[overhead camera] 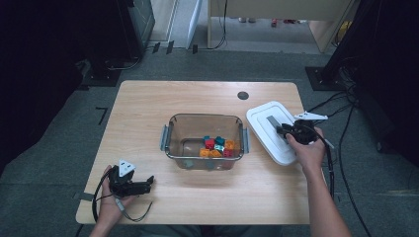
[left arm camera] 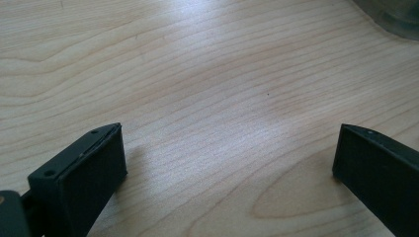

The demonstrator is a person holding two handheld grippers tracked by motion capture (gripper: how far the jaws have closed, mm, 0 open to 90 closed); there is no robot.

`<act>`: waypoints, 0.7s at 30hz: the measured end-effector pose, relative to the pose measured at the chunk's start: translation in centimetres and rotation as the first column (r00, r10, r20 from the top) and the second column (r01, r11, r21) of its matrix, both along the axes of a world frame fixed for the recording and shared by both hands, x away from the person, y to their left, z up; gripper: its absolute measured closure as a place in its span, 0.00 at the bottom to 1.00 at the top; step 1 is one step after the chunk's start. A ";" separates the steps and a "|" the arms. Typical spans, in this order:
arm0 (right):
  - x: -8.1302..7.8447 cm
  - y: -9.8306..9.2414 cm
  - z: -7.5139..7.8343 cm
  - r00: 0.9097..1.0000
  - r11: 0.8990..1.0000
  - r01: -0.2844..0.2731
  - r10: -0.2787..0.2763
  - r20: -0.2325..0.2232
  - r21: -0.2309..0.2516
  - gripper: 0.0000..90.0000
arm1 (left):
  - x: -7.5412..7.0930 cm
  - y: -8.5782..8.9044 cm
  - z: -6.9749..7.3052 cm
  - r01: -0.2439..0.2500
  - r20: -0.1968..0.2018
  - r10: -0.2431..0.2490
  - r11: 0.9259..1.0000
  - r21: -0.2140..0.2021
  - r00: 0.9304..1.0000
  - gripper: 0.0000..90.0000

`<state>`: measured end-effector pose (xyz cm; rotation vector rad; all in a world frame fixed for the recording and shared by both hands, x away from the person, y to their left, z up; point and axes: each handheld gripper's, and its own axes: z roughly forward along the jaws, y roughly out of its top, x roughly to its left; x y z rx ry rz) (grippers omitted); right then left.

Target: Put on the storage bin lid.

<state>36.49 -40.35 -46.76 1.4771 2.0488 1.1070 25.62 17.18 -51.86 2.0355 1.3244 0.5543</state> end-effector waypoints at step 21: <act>-0.7 2.7 6.1 0.992 0.994 -0.103 0.099 0.081 0.047 0.76 | 0.0 0.0 0.1 0.010 0.000 -0.010 1.000 0.002 1.000 0.00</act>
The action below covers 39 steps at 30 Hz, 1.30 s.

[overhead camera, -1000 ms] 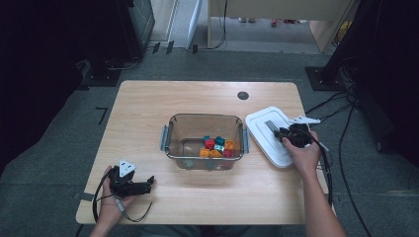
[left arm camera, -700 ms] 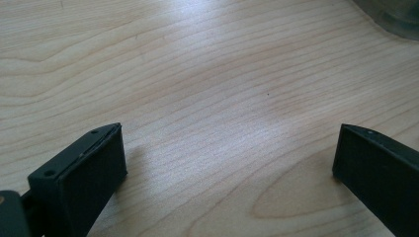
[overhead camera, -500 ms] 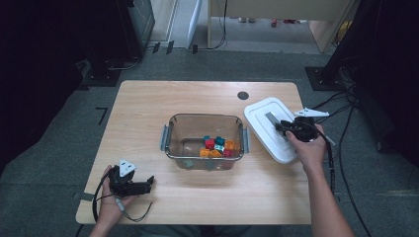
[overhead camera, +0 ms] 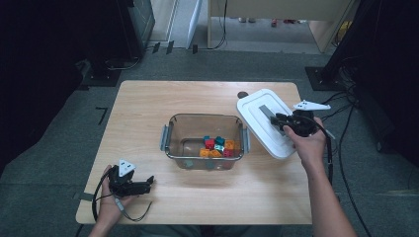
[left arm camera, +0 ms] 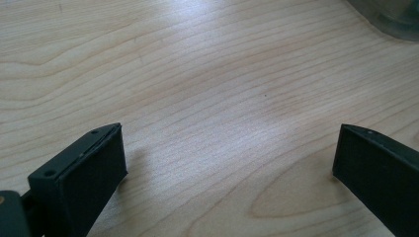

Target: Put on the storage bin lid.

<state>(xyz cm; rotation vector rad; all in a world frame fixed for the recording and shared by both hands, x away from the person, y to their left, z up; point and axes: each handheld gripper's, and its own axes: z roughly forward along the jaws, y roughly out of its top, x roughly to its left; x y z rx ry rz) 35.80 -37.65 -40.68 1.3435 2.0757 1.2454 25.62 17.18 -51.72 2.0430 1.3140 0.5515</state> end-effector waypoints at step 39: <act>-0.4 15.9 1.7 0.899 0.896 -0.438 0.438 -0.016 -0.069 0.76 | -1.4 -1.8 4.8 0.081 0.115 -0.067 0.989 -0.123 0.991 0.00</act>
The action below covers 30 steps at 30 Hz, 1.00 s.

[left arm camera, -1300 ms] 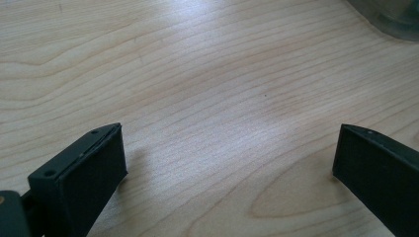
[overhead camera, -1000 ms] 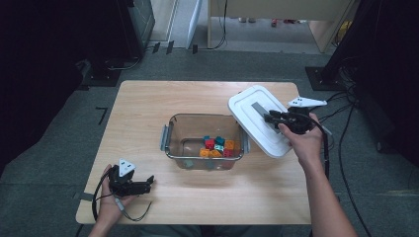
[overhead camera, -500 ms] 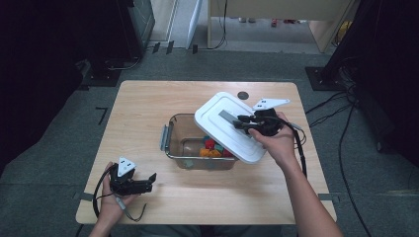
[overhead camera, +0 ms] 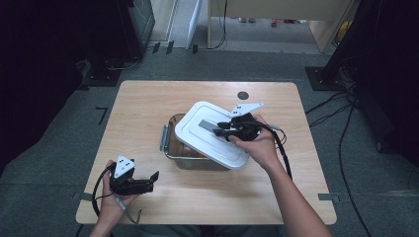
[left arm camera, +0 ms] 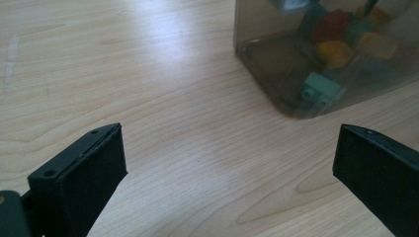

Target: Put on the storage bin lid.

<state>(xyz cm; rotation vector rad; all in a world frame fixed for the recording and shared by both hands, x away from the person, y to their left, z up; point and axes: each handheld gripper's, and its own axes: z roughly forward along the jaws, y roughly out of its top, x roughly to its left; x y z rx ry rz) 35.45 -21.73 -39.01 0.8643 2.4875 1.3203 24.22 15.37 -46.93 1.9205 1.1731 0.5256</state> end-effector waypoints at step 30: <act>-0.1 2.7 0.4 0.987 0.987 -0.162 0.162 -0.020 0.008 0.73 | 0.2 -1.9 3.1 0.083 0.046 -0.080 0.994 -0.069 0.996 0.00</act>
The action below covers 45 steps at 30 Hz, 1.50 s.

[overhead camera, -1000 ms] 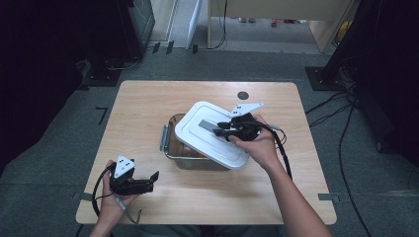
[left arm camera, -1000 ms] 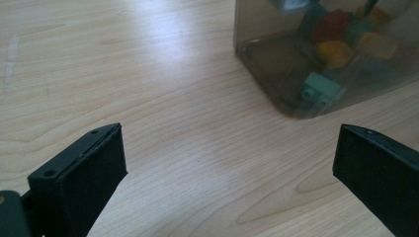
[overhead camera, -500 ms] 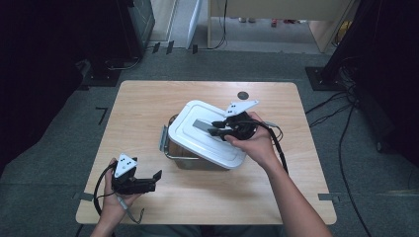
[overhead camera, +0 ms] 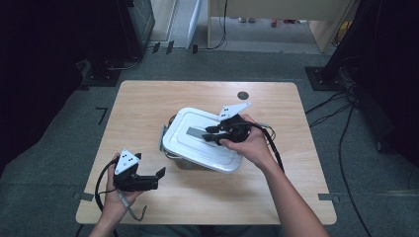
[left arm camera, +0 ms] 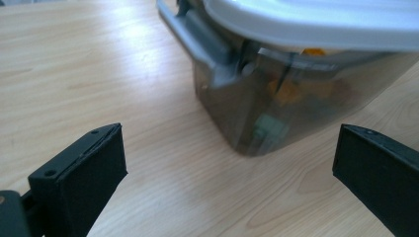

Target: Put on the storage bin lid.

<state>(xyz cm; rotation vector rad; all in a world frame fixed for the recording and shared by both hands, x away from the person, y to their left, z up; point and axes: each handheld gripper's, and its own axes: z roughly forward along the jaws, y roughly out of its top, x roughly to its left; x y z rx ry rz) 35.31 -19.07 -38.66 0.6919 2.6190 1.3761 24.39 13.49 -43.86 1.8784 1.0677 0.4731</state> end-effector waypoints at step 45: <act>-1.0 -7.8 -1.4 0.832 0.829 0.554 -0.554 -0.027 0.074 0.77 | 3.9 -2.2 3.8 0.015 -0.030 -0.017 0.997 -0.078 0.999 0.38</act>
